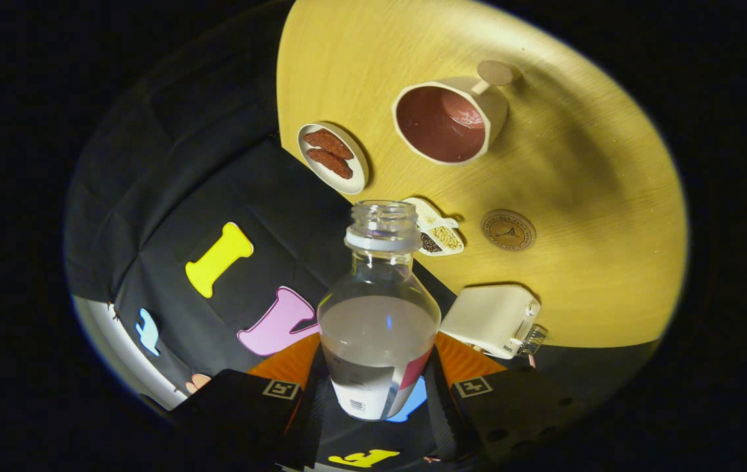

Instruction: Take the bottle from table, then pour the juice into the cup, finally place the bottle on the coaster

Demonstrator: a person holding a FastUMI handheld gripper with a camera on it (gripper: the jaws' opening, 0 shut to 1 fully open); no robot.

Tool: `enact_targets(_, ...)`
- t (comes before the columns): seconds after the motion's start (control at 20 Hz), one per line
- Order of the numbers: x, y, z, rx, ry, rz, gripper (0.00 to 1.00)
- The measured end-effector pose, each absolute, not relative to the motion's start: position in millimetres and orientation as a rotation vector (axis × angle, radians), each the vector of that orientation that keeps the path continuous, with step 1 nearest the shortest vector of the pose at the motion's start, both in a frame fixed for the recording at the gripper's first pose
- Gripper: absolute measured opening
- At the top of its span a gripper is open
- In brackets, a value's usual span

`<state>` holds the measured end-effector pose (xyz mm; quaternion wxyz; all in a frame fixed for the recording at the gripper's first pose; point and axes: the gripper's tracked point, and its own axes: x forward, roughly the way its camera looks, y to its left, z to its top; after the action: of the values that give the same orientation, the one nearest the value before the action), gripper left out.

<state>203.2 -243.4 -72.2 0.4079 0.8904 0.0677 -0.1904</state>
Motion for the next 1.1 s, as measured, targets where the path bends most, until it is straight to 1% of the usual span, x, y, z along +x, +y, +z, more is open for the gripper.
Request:
enact_targets(0.15, 193.8, -221.1, -66.5, 1.977, 0.239, -0.439, 0.70)
enact_targets(0.4, 168.2, -178.0, -64.0, 1.423, 0.330, -0.301, 0.70)
enact_targets(0.55, 152.4, -150.5, -60.9, 1.113, 0.335, -0.209, 0.70)
enact_targets(0.7, 141.9, -131.6, -51.5, 0.822, 0.283, -0.113, 0.70)
enact_targets(0.85, 135.1, -127.7, -74.8, 0.510, 0.311, -0.115, 0.70)
enact_targets(1.0, 149.0, -105.7, -89.1, 0.259, 0.268, -0.096, 0.70)
enact_targets(1.1, 161.1, -101.6, -100.2, 0.141, 0.255, -0.117, 0.70)
